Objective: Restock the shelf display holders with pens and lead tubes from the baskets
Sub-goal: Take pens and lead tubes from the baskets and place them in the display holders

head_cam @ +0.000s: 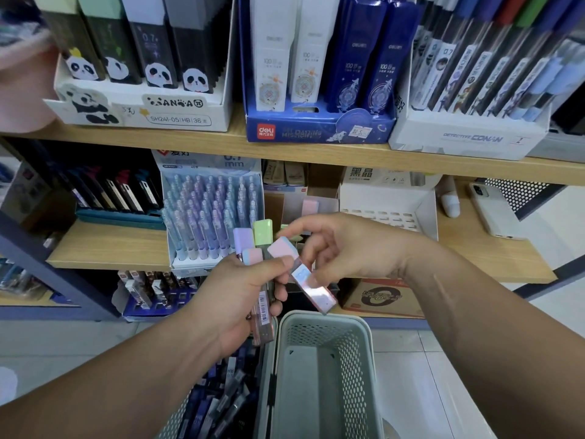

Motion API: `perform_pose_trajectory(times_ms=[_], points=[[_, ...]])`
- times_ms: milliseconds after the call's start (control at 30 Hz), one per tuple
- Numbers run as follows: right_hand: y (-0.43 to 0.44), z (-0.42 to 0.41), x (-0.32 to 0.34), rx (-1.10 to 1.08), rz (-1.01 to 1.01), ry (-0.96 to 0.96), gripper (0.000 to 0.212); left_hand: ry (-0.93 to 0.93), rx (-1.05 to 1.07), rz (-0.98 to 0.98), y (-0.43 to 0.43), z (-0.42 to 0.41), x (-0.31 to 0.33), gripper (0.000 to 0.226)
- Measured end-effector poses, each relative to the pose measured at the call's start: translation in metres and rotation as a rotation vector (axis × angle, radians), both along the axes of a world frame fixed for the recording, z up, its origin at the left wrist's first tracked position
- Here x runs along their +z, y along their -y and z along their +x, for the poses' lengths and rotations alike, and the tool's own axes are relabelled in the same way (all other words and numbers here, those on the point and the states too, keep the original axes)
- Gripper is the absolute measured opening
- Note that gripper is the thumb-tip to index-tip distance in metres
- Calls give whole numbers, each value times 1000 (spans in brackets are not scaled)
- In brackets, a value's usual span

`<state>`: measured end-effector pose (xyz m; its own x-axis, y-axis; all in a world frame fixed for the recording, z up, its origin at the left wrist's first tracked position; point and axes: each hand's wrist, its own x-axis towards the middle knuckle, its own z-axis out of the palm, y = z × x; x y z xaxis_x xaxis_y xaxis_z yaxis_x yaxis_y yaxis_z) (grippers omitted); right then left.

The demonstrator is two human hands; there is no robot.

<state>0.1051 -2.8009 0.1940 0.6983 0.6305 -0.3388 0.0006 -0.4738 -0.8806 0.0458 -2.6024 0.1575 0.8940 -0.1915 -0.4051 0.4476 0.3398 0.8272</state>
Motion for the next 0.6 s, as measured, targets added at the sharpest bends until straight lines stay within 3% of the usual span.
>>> perform_pose_trajectory(times_ms=[133, 267, 333, 367, 467, 600], points=[[3, 4, 2, 8, 5, 33, 68, -72, -16, 9, -1, 2, 0, 16], [14, 16, 1, -351, 93, 186, 47, -204, -35, -62, -9, 2, -3, 27], [12, 23, -4, -553, 106, 322, 23, -225, -67, -94, -11, 1, -4, 31], [10, 26, -7, -643, 71, 405, 7, -230, -77, -99, -11, 1, -5, 30], [4, 38, -21, -804, -124, 667, 24, -233, -96, -94, -11, 0, -8, 35], [0, 43, -30, -744, -212, 829, 7, -215, -127, -68, -12, -1, -8, 36]])
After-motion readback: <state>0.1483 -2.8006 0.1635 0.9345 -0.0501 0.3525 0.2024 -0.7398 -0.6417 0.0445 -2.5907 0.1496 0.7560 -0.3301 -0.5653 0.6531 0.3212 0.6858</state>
